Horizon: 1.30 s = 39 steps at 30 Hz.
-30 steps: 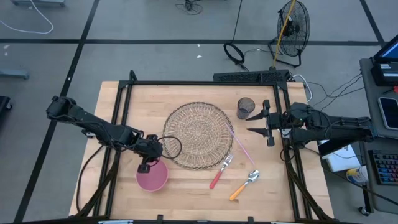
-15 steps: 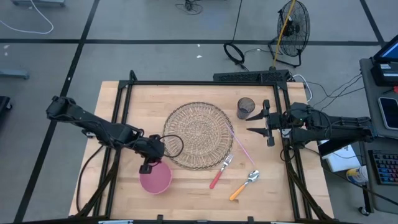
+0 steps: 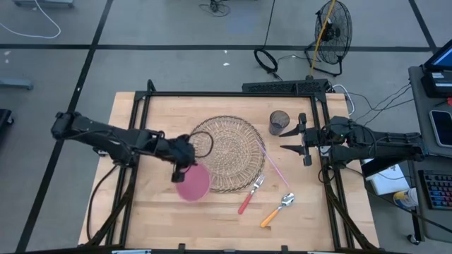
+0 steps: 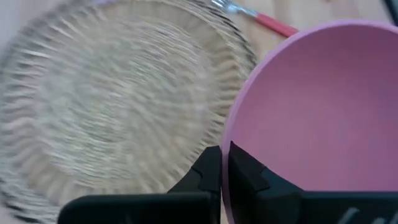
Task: Pick & Place Utensil
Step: Put the pink bowl on the left side of the brown mat
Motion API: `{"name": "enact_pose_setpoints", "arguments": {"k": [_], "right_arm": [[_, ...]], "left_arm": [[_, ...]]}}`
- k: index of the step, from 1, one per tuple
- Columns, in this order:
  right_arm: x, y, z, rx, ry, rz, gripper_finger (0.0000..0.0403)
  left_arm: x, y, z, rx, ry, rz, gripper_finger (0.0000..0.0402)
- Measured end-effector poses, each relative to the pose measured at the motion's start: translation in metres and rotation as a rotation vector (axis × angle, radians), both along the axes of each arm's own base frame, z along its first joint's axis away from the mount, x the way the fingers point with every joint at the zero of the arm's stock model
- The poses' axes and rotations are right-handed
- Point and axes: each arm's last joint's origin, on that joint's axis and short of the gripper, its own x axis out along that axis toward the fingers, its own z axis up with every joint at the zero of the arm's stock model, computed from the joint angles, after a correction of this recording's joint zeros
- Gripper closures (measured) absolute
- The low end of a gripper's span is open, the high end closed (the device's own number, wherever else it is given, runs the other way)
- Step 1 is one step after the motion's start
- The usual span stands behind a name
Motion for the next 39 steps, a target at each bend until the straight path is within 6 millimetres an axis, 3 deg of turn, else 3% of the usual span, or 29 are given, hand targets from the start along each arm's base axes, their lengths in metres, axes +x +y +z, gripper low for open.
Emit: {"name": "enact_pose_setpoints", "arguments": {"k": [5, 10, 23, 32, 39], "right_arm": [[0.000, 0.000, 0.000, 0.000, 0.000, 0.000, 0.0243], [0.000, 0.000, 0.000, -0.001, 0.000, 0.000, 0.0243], [0.000, 0.000, 0.000, -0.003, -0.002, 0.000, 0.0243], [0.002, 0.000, -0.001, 0.000, 0.010, 0.000, 0.0243], [0.002, 0.000, -0.002, -0.010, 0.016, 0.001, 0.0243]], "left_arm": [[0.006, 0.019, 0.003, 0.066, -0.054, 0.056, 0.0377], [0.008, 0.040, 0.005, 0.120, -0.082, 0.122, 0.0393], [0.018, 0.090, 0.004, 0.160, -0.139, 0.242, 0.0388], [0.037, 0.115, -0.029, 0.084, -0.068, 0.217, 0.0390], [0.041, 0.130, -0.051, 0.028, 0.007, 0.230, 0.0392]]}}
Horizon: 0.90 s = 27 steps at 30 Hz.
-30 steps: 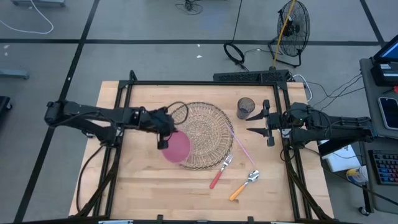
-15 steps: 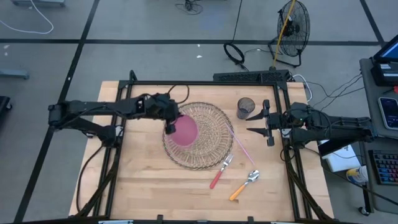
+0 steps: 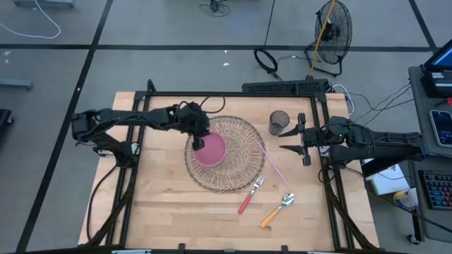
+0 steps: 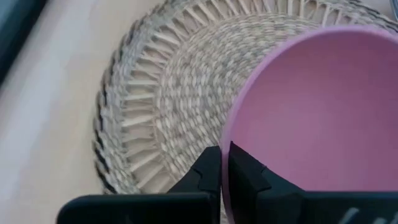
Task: Pick & Place Utensil
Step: Put the pink bowl on the left side of the brown mat
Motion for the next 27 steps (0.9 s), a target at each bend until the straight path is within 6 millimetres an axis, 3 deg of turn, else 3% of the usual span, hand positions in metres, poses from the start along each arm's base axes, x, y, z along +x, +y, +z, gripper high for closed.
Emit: {"name": "enact_pose_setpoints", "arguments": {"k": [8, 13, 19, 27], "right_arm": [[0.000, 0.000, 0.000, 0.000, 0.002, 0.000, 0.0243], [0.000, 0.000, 0.000, -0.007, 0.002, 0.001, 0.0243], [0.000, 0.000, 0.000, -0.007, 0.002, 0.001, 0.0243], [0.000, 0.000, -0.001, -0.007, 0.009, 0.001, 0.0243]], "left_arm": [[0.003, 0.008, -0.014, -0.049, 0.036, 0.011, 0.0378], [0.002, 0.007, -0.015, -0.069, 0.040, 0.000, 0.0393], [0.002, 0.007, -0.015, -0.080, 0.035, 0.000, 0.0363], [0.003, 0.007, -0.014, -0.082, 0.033, -0.003, 0.0358]]}}
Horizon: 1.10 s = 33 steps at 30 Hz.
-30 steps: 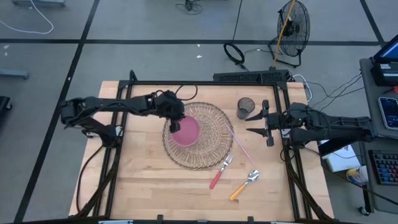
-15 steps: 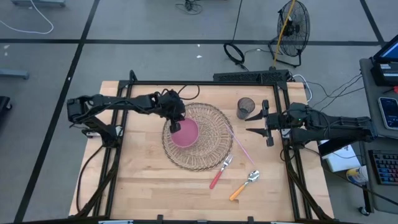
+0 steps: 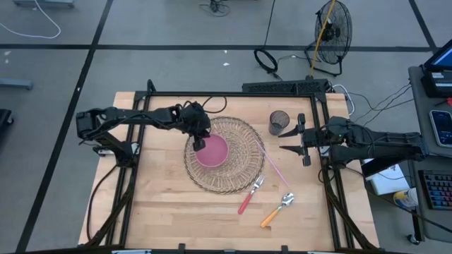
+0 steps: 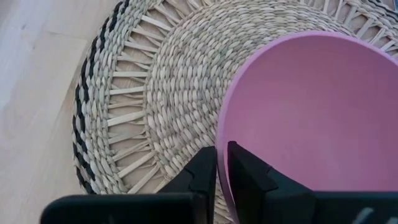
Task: Pick & Place Utensil
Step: Put the pink bowl on the left side of the brown mat, then put the pink fork into the pink bowl
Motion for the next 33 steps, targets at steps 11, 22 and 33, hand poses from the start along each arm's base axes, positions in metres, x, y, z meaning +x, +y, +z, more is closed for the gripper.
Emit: {"name": "enact_pose_setpoints", "arguments": {"k": [11, 22, 33], "right_arm": [[0.000, 0.000, -0.001, 0.004, 0.008, -0.001, 0.0243], [0.000, 0.000, -0.001, 0.005, 0.008, -0.001, 0.0243], [0.000, 0.000, -0.001, 0.016, 0.008, -0.003, 0.0243]], "left_arm": [[0.002, 0.001, 0.001, 0.015, -0.021, -0.008, 0.0325], [0.000, 0.002, 0.004, 0.058, -0.013, 0.026, 0.0224], [-0.017, -0.006, 0.047, 0.118, -0.158, 0.018, 0.0161]]}}
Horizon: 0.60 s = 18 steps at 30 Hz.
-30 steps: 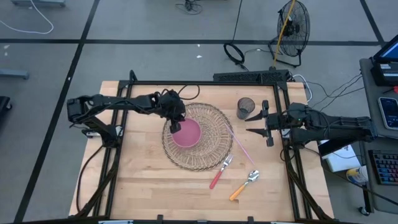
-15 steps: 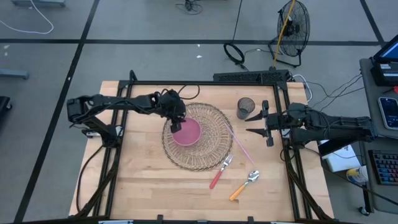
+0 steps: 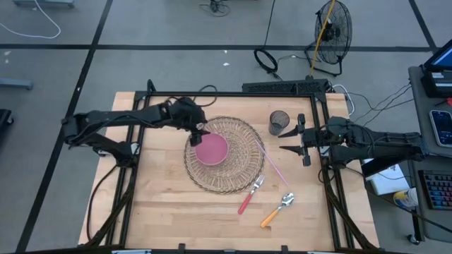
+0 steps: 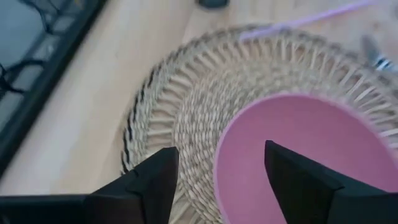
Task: Pick & Place Utensil
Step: Put the pink fork into the pink bowl
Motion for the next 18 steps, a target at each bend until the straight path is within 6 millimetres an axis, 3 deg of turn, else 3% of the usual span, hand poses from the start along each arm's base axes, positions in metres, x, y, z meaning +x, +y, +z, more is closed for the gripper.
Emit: {"name": "enact_pose_setpoints", "arguments": {"k": [10, 18], "right_arm": [[0.001, 0.000, 0.000, 0.012, 0.003, -0.002, 0.0243], [0.010, 0.000, -0.007, 0.059, 0.060, -0.006, 0.0243]], "left_arm": [[-0.044, -0.042, 0.054, -0.035, -0.144, -0.101, 0.0183], [-0.064, -0.093, 0.074, -0.096, -0.219, -0.313, 0.0200]]}}
